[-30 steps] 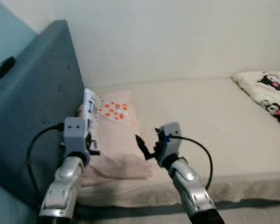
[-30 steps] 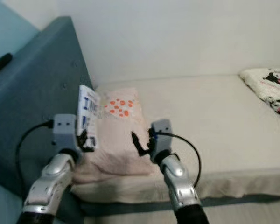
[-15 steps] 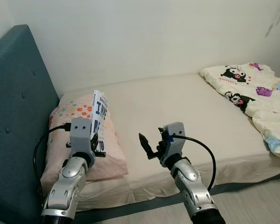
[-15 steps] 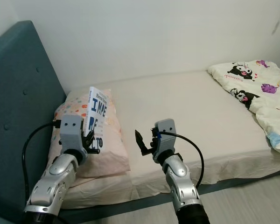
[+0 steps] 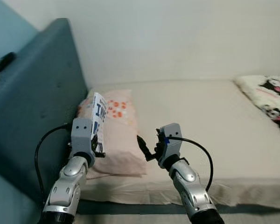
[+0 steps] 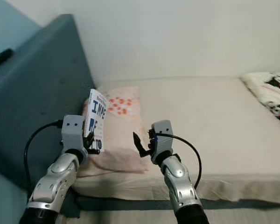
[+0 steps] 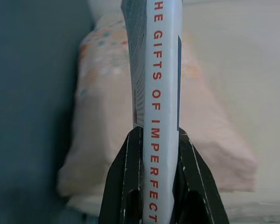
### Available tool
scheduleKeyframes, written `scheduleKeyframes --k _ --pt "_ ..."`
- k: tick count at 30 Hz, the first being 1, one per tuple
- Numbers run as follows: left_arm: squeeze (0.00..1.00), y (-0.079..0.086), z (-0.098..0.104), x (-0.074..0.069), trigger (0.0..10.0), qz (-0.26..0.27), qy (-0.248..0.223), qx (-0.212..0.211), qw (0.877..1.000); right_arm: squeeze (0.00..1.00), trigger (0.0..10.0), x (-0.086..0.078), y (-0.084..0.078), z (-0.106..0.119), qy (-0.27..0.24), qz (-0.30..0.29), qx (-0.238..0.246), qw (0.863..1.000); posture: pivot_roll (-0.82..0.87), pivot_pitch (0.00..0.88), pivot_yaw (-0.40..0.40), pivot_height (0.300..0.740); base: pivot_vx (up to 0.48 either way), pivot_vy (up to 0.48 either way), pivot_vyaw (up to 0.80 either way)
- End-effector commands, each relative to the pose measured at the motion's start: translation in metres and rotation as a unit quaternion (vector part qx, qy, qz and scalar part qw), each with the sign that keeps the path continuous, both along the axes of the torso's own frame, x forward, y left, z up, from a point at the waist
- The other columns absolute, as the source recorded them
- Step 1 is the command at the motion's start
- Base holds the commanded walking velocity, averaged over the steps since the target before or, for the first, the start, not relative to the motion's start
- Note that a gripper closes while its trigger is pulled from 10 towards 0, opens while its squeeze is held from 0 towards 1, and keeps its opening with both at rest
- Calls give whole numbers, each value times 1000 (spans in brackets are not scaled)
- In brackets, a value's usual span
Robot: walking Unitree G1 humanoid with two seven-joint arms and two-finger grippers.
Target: Clean up the room
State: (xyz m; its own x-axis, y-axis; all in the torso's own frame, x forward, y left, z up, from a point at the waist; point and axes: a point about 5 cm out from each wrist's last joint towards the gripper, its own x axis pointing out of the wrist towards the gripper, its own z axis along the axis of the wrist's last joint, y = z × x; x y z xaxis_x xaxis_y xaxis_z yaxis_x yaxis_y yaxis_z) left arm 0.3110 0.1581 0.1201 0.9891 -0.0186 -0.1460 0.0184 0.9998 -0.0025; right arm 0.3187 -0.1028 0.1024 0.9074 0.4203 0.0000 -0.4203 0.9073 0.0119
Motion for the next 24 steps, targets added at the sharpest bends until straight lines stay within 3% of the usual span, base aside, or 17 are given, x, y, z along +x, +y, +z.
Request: scheduleKeyframes --k 1,6,24 --pt "0 5 2 0 10000 12 -14 8 1000 0 10000 1 -5 -3 2 -7 -11 1000 -20 76 -2 740 0 0 800" --pt "0 6 2 0 10000 12 -21 18 1000 0 10000 1 -6 -3 0 -6 -14 1000 -22 75 -6 740 0 0 800" --pt "0 4 8 6 10000 12 -37 9 999 0 10000 -1 -6 1 -13 -12 -1 1000 -46 94 20 740 0 0 0"
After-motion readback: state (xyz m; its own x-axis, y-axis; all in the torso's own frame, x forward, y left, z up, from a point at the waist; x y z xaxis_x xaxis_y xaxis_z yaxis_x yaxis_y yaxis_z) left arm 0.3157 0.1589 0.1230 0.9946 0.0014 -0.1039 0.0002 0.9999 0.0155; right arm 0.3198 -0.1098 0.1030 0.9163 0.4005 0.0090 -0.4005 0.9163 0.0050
